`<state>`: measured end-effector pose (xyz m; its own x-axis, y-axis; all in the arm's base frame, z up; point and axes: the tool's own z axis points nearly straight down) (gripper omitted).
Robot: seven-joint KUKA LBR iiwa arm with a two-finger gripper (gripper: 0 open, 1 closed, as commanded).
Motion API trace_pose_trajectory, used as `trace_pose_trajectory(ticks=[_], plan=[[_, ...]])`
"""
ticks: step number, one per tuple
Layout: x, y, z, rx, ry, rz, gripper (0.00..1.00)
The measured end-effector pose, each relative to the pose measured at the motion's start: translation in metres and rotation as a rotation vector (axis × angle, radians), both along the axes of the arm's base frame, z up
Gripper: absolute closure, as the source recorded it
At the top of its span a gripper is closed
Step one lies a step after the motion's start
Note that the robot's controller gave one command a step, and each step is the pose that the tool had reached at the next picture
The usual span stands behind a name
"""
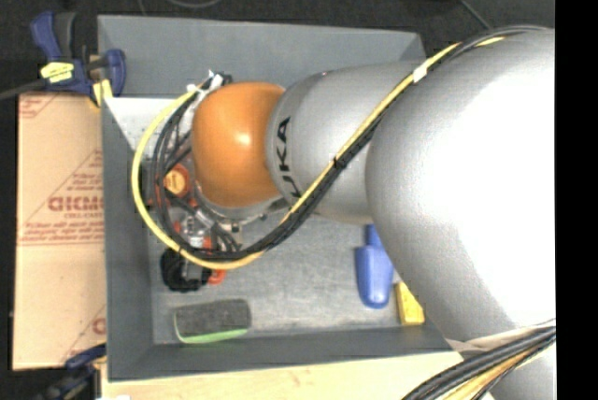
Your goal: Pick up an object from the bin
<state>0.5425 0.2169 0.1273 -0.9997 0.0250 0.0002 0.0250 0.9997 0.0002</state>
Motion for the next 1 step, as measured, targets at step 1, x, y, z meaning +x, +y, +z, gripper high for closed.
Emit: trace_pose_trajectory(ticks=[1], plan=[[0.0086, 0.0013, 0.0098, 0.005, -0.015, 0.005, 1.0]])
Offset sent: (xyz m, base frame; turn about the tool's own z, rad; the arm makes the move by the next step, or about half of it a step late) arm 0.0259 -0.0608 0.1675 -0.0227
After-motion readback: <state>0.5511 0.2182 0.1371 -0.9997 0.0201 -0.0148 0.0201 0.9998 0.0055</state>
